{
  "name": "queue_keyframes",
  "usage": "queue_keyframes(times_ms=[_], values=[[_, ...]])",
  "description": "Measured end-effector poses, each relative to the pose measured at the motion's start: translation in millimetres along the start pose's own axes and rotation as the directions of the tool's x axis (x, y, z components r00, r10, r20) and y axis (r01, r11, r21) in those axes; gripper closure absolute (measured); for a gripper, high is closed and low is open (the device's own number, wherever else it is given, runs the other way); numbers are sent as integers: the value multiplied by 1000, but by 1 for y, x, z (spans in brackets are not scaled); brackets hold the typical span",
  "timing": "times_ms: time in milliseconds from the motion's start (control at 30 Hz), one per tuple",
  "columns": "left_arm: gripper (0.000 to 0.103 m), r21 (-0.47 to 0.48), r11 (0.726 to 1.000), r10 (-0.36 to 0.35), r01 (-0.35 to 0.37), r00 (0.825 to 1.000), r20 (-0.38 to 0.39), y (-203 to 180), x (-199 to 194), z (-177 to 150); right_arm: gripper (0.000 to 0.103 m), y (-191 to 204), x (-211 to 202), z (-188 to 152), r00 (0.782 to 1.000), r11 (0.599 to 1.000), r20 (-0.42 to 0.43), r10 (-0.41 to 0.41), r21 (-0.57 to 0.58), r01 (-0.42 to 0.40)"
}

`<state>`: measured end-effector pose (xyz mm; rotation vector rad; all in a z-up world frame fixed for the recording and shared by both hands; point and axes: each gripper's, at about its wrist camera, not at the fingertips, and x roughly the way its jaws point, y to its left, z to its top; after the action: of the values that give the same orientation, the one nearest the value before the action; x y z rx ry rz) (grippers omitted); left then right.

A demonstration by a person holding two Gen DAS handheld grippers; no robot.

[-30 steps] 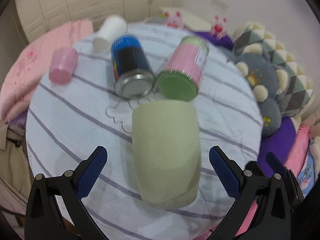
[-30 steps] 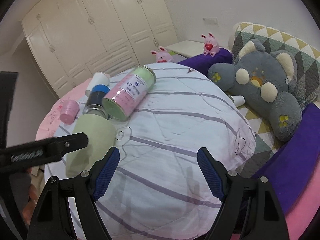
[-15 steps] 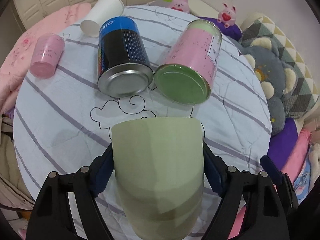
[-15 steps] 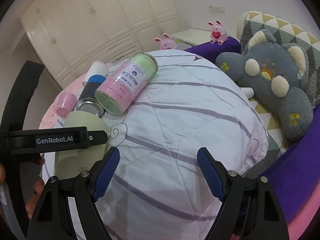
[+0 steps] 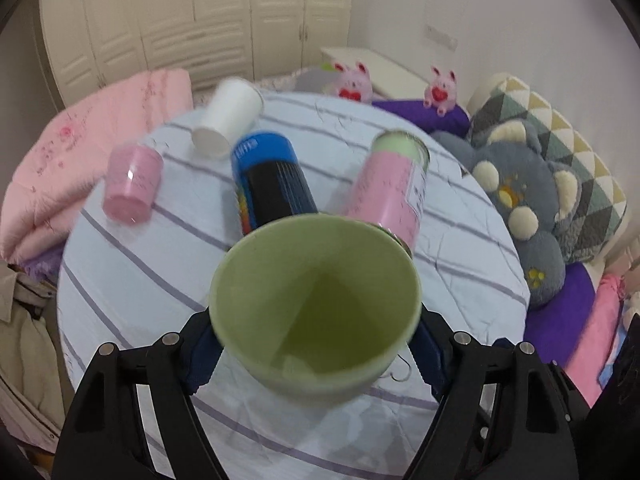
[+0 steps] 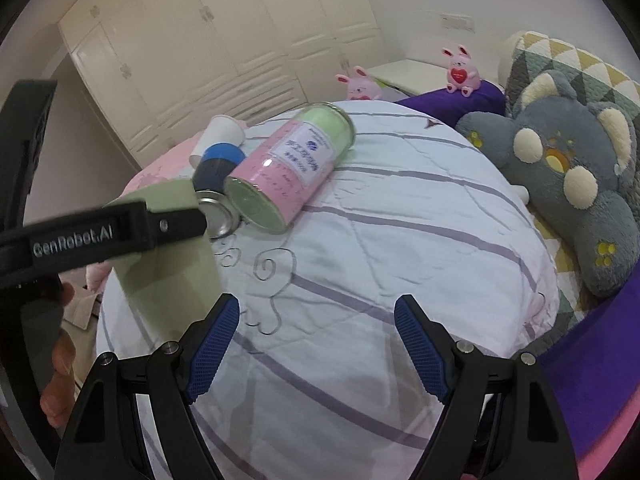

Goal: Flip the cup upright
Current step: 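Lower the upright pale green cup onto the tablecloth with the right gripper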

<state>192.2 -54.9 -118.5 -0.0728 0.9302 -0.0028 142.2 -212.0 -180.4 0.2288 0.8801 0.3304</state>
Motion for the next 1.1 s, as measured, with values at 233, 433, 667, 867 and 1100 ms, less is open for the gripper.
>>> queue_keyframes(times_ms=[233,433,667,867,1100], values=[[22,-5,1000,0,0,1000,11,9,3,-4,22,22,9,-1,1000,998,-3,12,-58,-12],[22,-5,1000,-11,11,1000,15,11,1,-8,22,32,16,-3,1000,996,-13,7,-86,-8],[22,-6,1000,-18,18,1000,4,12,3,-7,22,37,18,1,1000,995,-9,-13,-99,12],[18,8,1000,-7,7,1000,19,10,0,-6,22,38,20,3,1000,996,-13,-14,-93,13],[5,1,1000,-11,11,1000,22,14,-2,-4,22,41,23,3,1000,995,-17,-13,-95,11]])
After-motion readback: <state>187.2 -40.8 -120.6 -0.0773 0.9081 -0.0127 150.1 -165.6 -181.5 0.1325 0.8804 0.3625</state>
